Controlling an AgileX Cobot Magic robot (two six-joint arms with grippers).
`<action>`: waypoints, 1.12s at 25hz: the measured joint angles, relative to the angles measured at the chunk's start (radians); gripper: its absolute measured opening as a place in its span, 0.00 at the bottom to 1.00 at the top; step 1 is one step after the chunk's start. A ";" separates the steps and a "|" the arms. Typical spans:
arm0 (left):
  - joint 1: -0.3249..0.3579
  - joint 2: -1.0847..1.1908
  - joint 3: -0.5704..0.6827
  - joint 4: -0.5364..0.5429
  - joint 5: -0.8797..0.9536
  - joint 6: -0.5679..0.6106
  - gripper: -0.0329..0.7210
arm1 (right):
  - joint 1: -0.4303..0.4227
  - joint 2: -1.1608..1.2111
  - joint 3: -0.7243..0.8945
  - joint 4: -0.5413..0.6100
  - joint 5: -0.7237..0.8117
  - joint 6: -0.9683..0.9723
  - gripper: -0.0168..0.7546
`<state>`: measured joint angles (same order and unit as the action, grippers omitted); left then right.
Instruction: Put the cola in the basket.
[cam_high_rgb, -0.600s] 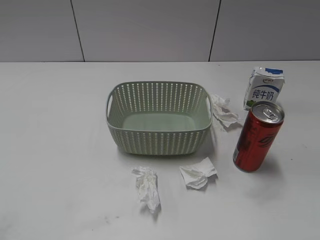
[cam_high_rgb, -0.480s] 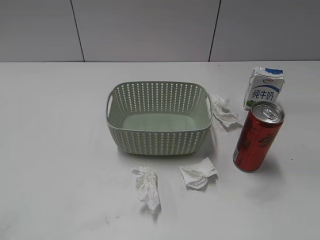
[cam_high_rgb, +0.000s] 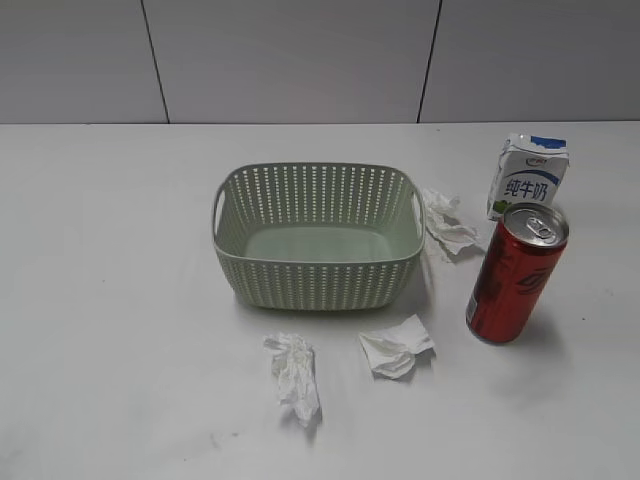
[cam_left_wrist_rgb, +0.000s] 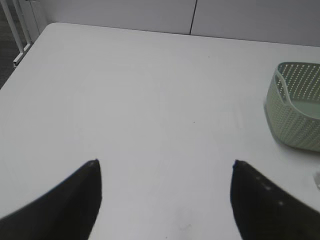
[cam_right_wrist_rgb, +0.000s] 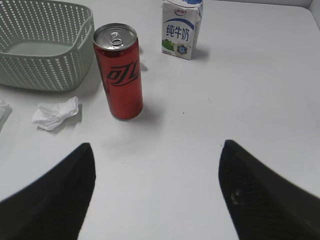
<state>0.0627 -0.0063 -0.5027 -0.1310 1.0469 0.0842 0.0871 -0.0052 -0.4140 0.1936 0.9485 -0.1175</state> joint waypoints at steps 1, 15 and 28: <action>0.000 0.000 0.000 0.000 0.000 0.000 0.84 | 0.000 0.000 0.000 0.000 0.000 0.000 0.77; 0.000 0.000 0.000 -0.001 0.000 0.000 0.80 | 0.000 0.000 0.000 0.000 0.000 0.001 0.77; 0.000 0.000 0.000 -0.001 0.000 0.000 0.80 | 0.000 0.179 -0.072 -0.007 -0.003 0.001 0.79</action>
<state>0.0627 -0.0063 -0.5027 -0.1319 1.0469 0.0842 0.0871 0.1735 -0.4856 0.1867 0.9453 -0.1165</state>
